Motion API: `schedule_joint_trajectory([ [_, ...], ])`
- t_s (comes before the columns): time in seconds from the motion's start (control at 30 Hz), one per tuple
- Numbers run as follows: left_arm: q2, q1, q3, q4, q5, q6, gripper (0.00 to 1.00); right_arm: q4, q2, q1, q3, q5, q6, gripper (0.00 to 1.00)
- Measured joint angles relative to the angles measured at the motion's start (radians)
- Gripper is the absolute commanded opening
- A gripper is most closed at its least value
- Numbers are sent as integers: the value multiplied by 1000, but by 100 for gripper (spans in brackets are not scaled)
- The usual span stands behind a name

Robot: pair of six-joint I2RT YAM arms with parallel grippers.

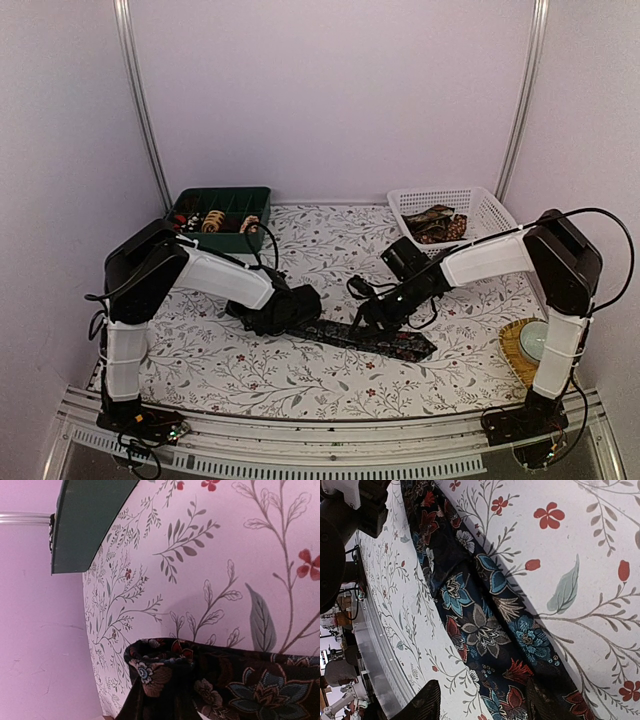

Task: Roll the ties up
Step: Roll the tie at the center of the board.

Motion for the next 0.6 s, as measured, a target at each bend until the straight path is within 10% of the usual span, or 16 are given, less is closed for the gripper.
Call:
schedule_joint_trajectory([
  [0.6, -108, 35, -103, 179, 167, 124, 12, -36, 8, 9, 27, 31, -24, 58],
])
